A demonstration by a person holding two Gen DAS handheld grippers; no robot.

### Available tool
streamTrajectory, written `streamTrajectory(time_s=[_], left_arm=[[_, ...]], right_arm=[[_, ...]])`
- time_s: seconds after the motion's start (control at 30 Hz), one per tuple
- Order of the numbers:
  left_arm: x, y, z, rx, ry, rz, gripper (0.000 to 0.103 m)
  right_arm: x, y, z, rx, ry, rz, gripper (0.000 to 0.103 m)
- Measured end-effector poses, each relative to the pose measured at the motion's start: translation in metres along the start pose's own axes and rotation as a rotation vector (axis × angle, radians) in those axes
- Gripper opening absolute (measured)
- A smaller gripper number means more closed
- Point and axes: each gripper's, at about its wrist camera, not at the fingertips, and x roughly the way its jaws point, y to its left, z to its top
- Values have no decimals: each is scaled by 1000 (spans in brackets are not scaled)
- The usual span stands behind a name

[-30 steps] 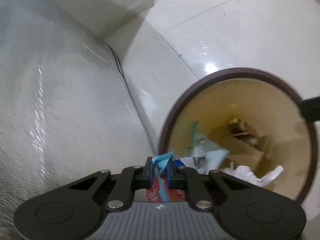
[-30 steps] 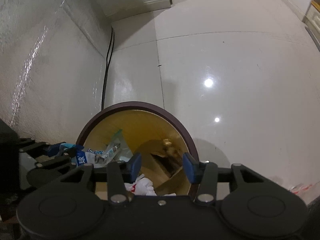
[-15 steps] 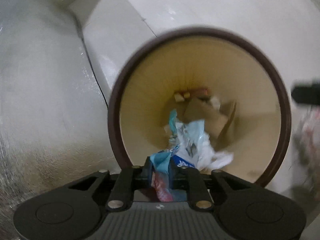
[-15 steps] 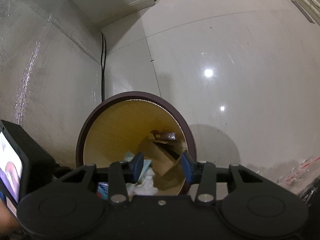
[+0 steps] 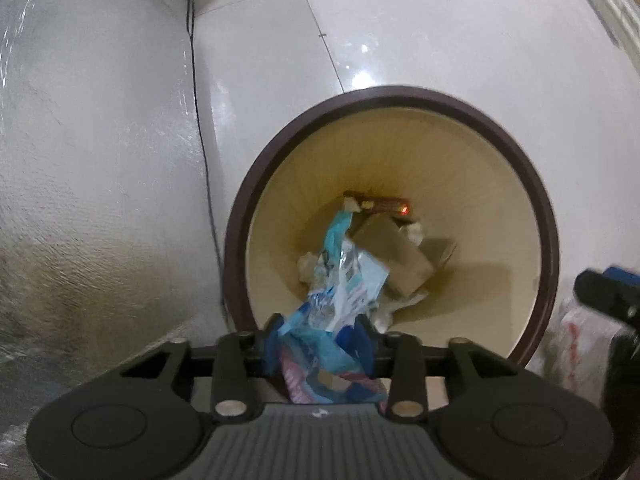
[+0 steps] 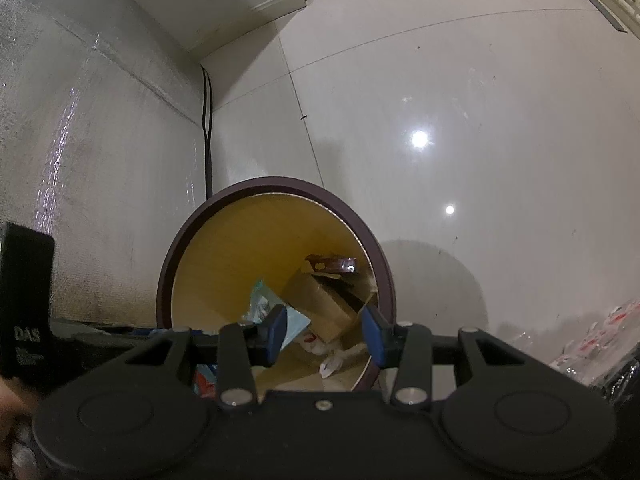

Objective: Collect trash
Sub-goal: 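Lower the blue wrapper into the bin and open the left tool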

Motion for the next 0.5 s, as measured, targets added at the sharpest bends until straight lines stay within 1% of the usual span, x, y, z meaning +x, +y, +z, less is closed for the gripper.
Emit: streamTrajectory(time_s=[0.03, 0.2, 0.27, 0.33, 0.4, 0.43, 0.5], left_arm=[[1, -4, -2, 27, 14, 22, 6], [-2, -18, -9, 153, 55, 48, 6], [-2, -24, -11, 192, 65, 45, 6], [-4, -24, -12, 179, 65, 18, 6], [-2, -19, -12, 139, 62, -5, 6], [-2, -14, -12, 109, 61, -14, 6], [-5, 1, -10, 11, 58, -42, 6]], right_arm=[[-1, -1, 0, 2, -1, -1, 43], [1, -3, 0, 10, -3, -2, 43], [0, -5, -1, 18, -7, 0, 43], [1, -6, -1, 26, -6, 2, 43], [6, -7, -1, 30, 1, 4, 43], [8, -8, -1, 34, 7, 9, 43], [13, -8, -3, 36, 17, 33, 43]])
